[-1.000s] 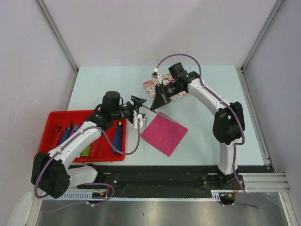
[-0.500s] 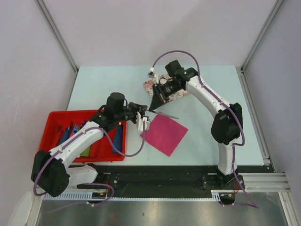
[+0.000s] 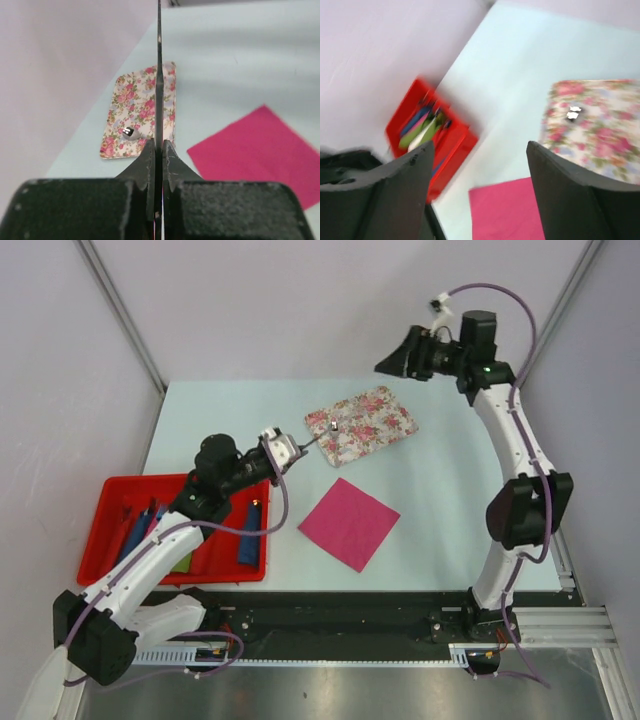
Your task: Place the utensils on the paper napkin and roll it up
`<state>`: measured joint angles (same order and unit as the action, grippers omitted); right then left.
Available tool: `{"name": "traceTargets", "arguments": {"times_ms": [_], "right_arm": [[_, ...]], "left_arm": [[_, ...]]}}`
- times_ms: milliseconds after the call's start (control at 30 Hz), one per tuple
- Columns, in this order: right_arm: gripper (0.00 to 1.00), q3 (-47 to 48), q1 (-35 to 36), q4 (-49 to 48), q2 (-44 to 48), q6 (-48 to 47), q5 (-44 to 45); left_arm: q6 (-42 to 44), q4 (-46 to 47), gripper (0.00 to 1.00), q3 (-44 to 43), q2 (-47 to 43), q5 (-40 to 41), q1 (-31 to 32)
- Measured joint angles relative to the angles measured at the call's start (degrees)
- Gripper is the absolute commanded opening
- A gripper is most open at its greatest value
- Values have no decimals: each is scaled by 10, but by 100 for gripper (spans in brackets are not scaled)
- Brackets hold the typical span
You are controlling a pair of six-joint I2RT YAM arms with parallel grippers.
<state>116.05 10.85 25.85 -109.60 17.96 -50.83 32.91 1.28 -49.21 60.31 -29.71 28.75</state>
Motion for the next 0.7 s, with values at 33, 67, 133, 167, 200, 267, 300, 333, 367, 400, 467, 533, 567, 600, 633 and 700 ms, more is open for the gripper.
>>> {"name": "traceTargets", "arguments": {"times_ms": [33,67,133,167,200,267,300,333,367,400,467,533,567,600,633,700], "right_arm": [[74,-34,-21,-24,20,22,28],[73,-59,-32,-35,35,37,47],[72,-136,-41,-67,83,66,91],[71,-168,-38,-72,106,79,106],[71,-189,-33,-77,123,87,118],[70,-232,-11,-85,163,106,148],[70,-249,4,-90,181,111,165],[70,-263,19,-94,195,117,179],[69,-280,40,-98,217,124,198],[68,-292,57,-104,230,130,212],[67,-319,103,-119,262,140,253],[64,-335,149,-131,282,147,289],[63,-338,165,-137,287,149,299],[62,-340,185,-145,289,150,312],[60,-340,202,-154,289,152,323],[58,-339,226,-165,284,157,336]], "left_arm": [[-61,21,0,0,-3,13,-4],[-104,36,0,0,-4,26,-6],[-212,66,0,0,-5,56,-9],[-263,78,0,0,-5,68,-9],[-300,86,0,0,-5,77,-10],[-395,103,0,0,-5,102,-10],[-445,108,0,0,-6,118,-10],[-476,110,0,0,-6,130,-10],[-514,111,1,0,-7,141,-10],[-547,111,0,0,-7,153,-10],[-595,107,0,0,-6,174,-10],[-632,100,0,0,-6,193,-8],[-645,96,0,0,-6,204,-6],[-655,93,0,0,-5,211,-4],[-663,90,0,0,-4,217,-2],[-674,89,0,2,-2,226,2]]}}
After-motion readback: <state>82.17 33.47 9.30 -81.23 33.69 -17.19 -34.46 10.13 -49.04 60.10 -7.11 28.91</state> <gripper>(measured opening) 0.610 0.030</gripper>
